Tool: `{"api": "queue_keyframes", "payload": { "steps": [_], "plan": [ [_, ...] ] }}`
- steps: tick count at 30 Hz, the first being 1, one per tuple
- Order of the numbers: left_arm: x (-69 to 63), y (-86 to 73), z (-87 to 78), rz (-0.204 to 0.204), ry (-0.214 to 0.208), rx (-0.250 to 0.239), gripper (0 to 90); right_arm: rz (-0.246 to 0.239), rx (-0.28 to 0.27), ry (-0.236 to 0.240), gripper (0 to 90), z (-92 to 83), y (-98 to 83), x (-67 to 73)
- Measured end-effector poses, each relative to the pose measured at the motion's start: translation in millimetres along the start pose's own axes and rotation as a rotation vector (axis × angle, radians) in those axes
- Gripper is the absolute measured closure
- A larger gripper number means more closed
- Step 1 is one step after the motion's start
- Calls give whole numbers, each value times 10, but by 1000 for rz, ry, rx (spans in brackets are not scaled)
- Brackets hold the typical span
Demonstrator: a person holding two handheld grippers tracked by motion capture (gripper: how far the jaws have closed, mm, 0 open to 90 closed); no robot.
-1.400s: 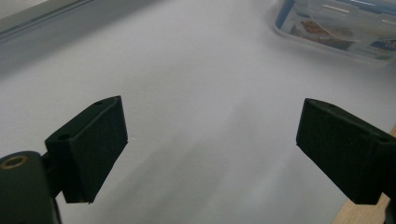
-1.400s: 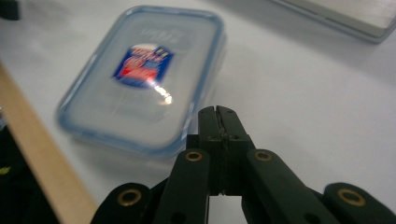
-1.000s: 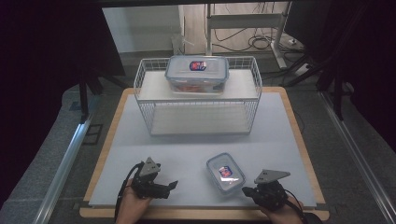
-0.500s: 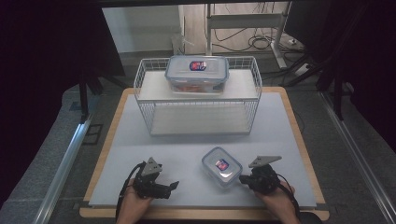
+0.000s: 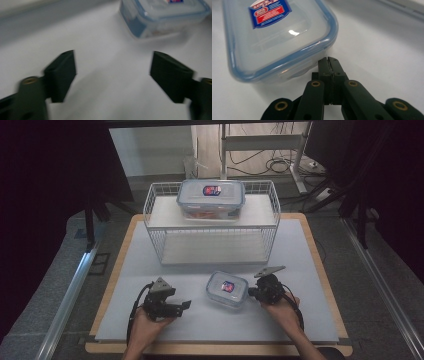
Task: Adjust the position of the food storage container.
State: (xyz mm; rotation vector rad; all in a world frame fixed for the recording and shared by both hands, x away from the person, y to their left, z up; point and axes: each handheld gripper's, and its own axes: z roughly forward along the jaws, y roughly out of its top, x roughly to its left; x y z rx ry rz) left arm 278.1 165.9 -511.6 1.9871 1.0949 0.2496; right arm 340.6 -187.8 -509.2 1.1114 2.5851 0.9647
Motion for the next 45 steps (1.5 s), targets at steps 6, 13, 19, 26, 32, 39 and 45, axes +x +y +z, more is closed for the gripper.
{"api": "queue_keyframes", "payload": {
  "steps": [6,13,19,26,32,39,45],
  "plan": [
    [24,313,447,70,-9,59,805,24,-38,20,894,-165,-83,25],
    [-73,421,771,104,-55,121,886,0,-19,6,894,-81,-51,68],
    [-162,351,670,134,-3,151,892,-18,-14,-3,895,-20,-17,127],
    [-234,187,479,97,6,169,889,-43,-11,23,895,13,-14,229],
    [-340,74,365,82,6,179,898,-70,3,26,895,19,-23,324],
    [-274,69,235,63,23,137,782,-82,-17,33,848,-59,-61,306],
    [-253,-50,-12,129,65,61,517,-90,-78,-7,690,-286,-199,137]
  ]
}}
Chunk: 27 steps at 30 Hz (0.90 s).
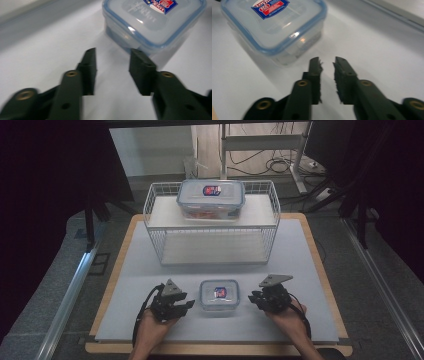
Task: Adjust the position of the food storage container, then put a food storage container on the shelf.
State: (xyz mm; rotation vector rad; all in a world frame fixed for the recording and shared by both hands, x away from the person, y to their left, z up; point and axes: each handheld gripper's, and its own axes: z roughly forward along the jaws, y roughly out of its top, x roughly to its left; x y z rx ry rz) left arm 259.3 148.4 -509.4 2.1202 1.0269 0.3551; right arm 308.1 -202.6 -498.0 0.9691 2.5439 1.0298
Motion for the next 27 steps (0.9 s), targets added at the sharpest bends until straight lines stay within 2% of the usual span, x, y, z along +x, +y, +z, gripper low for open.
{"api": "queue_keyframes", "payload": {
  "steps": [1,2,4,5,6,11,15,19,22,27],
  "plan": [
    [0,0,0,0,0,0,464,0,0,0,690,0,0,0],
    [10,-59,-47,-2,19,-25,410,6,-15,-7,611,-67,-37,-25],
    [19,-85,-67,-9,26,-32,337,7,-30,-3,539,-102,-66,-34],
    [31,-108,-86,-23,32,-40,337,7,-30,-3,539,-102,-66,-34],
    [56,-155,-124,-43,32,-53,252,14,-35,4,455,-108,-96,-30],
    [73,-273,-194,-56,38,-70,105,5,-50,15,304,-108,-170,-14],
    [52,-343,-190,-49,48,-65,77,22,-65,10,233,-124,-216,-57],
    [38,-331,-169,-35,56,-80,69,50,-88,4,180,-128,-220,-100],
    [60,-340,-129,-19,52,-79,76,45,-74,2,156,-115,-220,-100],
    [79,-336,-123,-28,49,-85,73,52,-65,-14,114,-107,-209,-104]
  ]
}}
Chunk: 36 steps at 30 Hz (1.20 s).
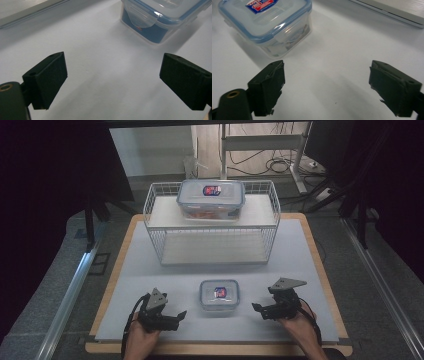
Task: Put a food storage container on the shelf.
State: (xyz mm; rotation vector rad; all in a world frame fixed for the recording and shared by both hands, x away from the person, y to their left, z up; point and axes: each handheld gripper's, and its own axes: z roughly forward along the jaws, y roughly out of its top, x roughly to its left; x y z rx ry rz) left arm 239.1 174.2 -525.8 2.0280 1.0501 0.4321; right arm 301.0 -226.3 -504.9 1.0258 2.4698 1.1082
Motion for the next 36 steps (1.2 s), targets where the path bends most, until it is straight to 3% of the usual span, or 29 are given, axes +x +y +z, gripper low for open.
{"api": "queue_keyframes", "payload": {
  "steps": [9,18,29,32,34,35,36],
  "plan": [
    [-10,65,36,-1,-7,23,51,14,-26,5,64,-15,38,7],
    [20,207,54,-42,-45,30,53,2,-8,42,56,34,110,9],
    [-17,309,120,-32,-79,36,46,3,7,63,33,78,198,69],
    [-15,358,158,-44,-102,39,71,-23,21,56,20,97,228,112],
    [-13,397,214,-62,-148,48,90,-9,30,78,22,123,260,137],
    [-13,397,214,-62,-148,48,92,-9,30,78,22,123,260,137],
    [-10,415,261,-71,-170,65,92,-4,31,89,63,135,287,152]
  ]
}}
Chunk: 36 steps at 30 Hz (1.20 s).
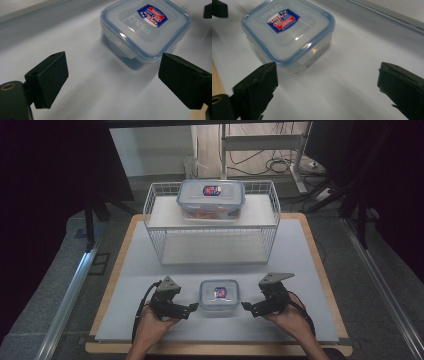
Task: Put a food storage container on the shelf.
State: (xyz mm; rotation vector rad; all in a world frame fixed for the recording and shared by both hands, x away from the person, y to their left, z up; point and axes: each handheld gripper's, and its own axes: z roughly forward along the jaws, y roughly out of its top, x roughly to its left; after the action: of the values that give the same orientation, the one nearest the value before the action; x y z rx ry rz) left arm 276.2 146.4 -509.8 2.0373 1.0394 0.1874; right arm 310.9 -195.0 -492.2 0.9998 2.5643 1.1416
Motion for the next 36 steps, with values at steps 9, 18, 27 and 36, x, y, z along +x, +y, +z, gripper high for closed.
{"api": "queue_keyframes", "payload": {
  "steps": [9,18,27,36],
  "plan": [
    [102,103,164,-57,-93,27,109,67,6,95,230,77,132,-32],
    [189,176,291,-141,-199,18,290,113,54,171,320,282,232,-40],
    [201,208,465,-205,-313,61,226,231,91,304,284,421,205,-127],
    [175,159,373,-209,-320,53,355,259,73,322,375,373,161,-151]
  ]
}}
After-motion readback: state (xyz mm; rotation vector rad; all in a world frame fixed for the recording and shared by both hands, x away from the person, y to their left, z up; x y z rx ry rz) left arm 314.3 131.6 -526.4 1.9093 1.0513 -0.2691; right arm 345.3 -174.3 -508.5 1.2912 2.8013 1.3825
